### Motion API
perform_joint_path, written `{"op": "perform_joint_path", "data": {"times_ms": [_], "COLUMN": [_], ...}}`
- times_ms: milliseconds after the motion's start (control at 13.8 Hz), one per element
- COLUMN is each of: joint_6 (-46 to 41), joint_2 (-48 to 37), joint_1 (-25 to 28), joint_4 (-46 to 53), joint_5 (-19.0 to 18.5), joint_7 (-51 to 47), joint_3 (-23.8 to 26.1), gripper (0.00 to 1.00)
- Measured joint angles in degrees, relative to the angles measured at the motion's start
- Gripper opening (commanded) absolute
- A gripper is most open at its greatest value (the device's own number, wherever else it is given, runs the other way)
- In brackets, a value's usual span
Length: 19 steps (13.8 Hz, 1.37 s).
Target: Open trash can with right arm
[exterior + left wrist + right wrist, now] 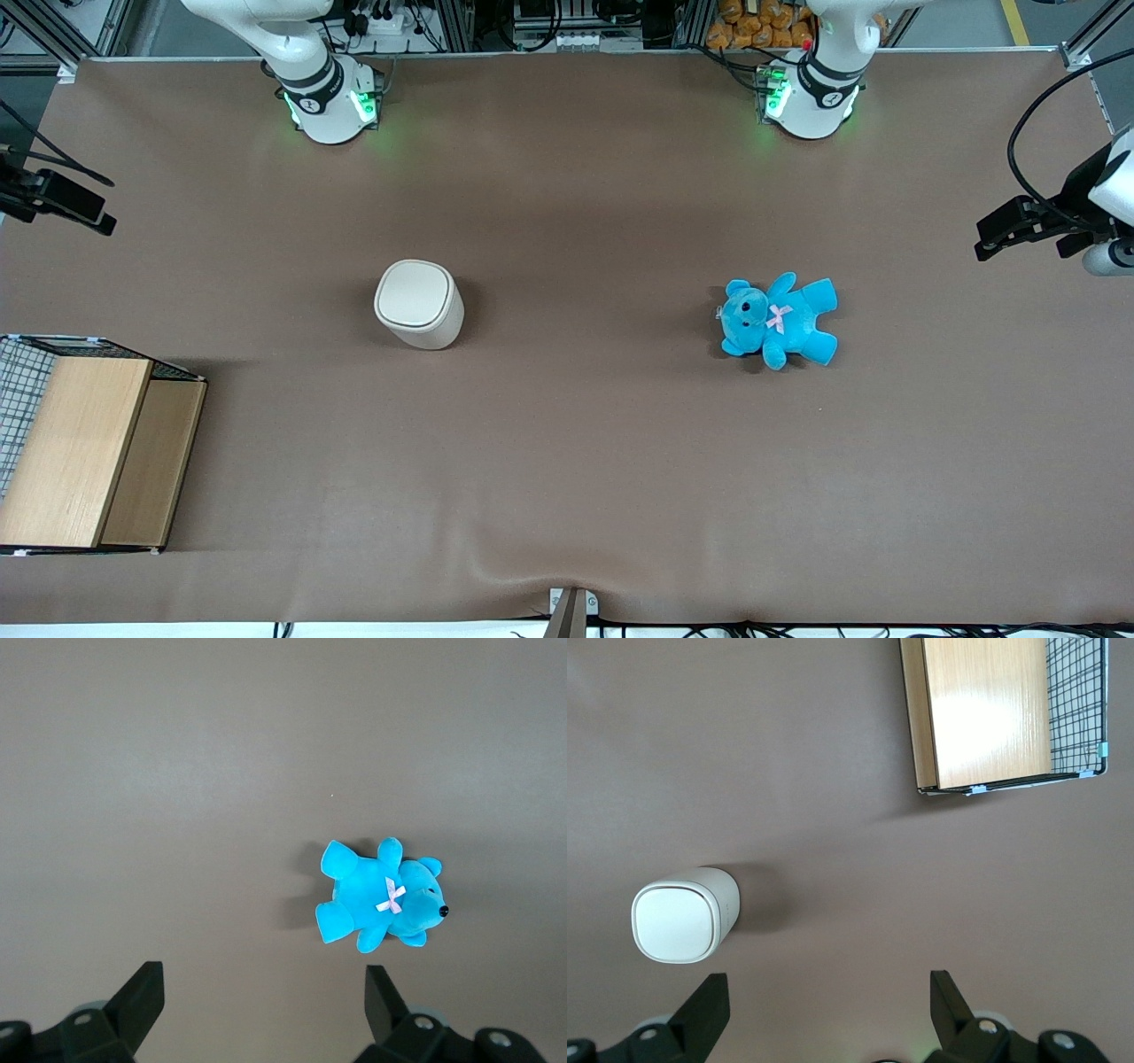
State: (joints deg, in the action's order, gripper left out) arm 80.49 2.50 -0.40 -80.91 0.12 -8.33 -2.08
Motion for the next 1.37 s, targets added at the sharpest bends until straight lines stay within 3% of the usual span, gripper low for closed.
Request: {"op": "perform_joint_path", "data": {"times_ms": [1373], "joint_6": [-0.2], "joint_2": [0.9], "joint_1": [-0.1], "joint_4": [0.0], "joint_5": [0.0], "joint_7": [0.0], "joint_3": [0.4], "gripper": [1.0]}}
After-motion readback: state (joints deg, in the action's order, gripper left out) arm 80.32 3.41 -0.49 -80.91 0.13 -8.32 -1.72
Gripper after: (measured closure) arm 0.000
